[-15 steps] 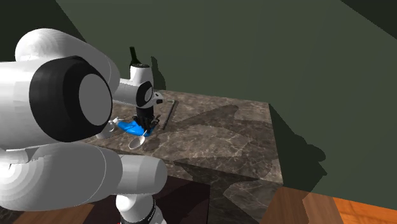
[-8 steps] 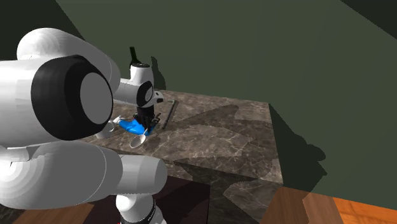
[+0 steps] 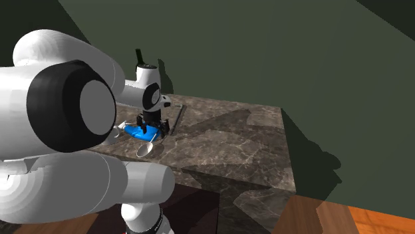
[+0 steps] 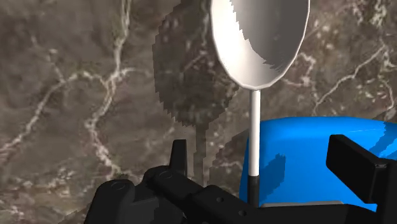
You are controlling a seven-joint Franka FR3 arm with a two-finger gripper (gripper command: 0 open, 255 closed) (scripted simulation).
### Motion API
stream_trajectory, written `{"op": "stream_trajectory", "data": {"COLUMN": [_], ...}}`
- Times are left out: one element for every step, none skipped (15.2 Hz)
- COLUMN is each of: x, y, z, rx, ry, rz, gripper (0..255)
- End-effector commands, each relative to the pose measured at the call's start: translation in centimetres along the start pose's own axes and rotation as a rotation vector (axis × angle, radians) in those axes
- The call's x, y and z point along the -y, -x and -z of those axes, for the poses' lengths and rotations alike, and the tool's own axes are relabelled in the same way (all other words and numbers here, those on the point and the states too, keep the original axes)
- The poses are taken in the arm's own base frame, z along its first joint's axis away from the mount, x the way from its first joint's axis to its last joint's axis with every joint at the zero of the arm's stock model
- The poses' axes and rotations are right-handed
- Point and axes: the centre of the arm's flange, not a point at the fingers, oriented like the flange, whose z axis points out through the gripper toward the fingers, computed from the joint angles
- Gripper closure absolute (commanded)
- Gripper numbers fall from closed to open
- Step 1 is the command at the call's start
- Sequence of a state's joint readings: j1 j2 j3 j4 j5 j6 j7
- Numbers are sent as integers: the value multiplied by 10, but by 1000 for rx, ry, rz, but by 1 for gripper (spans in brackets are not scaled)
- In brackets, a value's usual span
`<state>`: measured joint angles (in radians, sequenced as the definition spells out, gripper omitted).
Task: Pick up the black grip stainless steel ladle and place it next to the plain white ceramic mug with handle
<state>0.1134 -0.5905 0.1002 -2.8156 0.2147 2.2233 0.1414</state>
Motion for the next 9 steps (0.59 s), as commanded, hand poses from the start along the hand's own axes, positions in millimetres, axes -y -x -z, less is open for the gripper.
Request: {"op": "stream_trajectory", "data": {"x": [1, 1, 1, 1, 1, 1, 1, 1, 1], "y": [0, 0, 0, 0, 0, 0, 0, 0, 0], "z": [23, 34, 34, 34, 34, 34, 34, 34, 34], "rx": [2, 2, 2, 2, 2, 2, 2, 2, 2], "ry": [1, 1, 1, 1, 1, 1, 1, 1, 1], "rz": [0, 0, 0, 0, 0, 0, 0, 0, 0], "gripper": [0, 0, 0, 0, 0, 0, 0, 0, 0]}}
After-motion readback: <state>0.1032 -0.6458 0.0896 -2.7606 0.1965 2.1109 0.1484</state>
